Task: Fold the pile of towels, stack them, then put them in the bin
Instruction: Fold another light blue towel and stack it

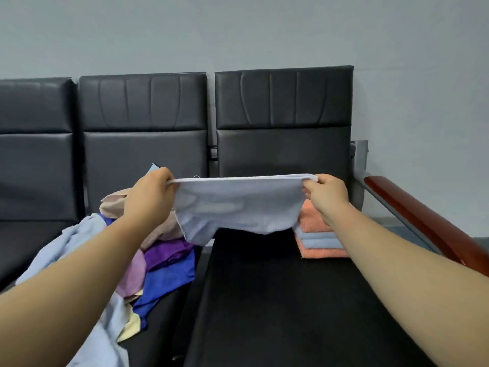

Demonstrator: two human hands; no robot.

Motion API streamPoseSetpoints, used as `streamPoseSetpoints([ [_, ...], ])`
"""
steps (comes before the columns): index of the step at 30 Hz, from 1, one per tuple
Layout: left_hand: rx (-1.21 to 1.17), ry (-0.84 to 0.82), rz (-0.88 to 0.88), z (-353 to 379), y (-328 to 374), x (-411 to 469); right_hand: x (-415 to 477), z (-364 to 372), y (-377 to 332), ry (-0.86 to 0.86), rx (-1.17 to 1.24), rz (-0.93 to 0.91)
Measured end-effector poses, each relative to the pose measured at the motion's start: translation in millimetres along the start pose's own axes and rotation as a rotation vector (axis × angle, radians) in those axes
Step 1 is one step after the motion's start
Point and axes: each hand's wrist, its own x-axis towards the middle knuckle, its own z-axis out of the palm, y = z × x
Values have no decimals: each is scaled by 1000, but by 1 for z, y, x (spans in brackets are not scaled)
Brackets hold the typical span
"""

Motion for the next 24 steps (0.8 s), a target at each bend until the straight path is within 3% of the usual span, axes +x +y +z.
streamPoseSetpoints([
  [3, -41, -9, 51, 5, -5, -26, -18, -10, 20, -134, -23, 24],
  [7, -29, -591, 67, 40, -28, -86, -56, -32, 85, -447, -319, 165],
  [9, 51, -769, 25, 58, -40, -114, -79, -43, 110, -571, -541, 192],
  [12, -78, -771, -84, 69, -43, -134, -92, -41, 122, -546, -596, 161],
  [16, -431, -581, -323, 62, -32, -133, -92, -30, 118, -420, -475, -17],
  [19, -591, -522, -428, 52, -27, -128, -93, -26, 116, -423, -523, -4],
  [24, -606, -842, -612, 40, -30, -138, -101, -26, 104, -488, -668, 216],
])
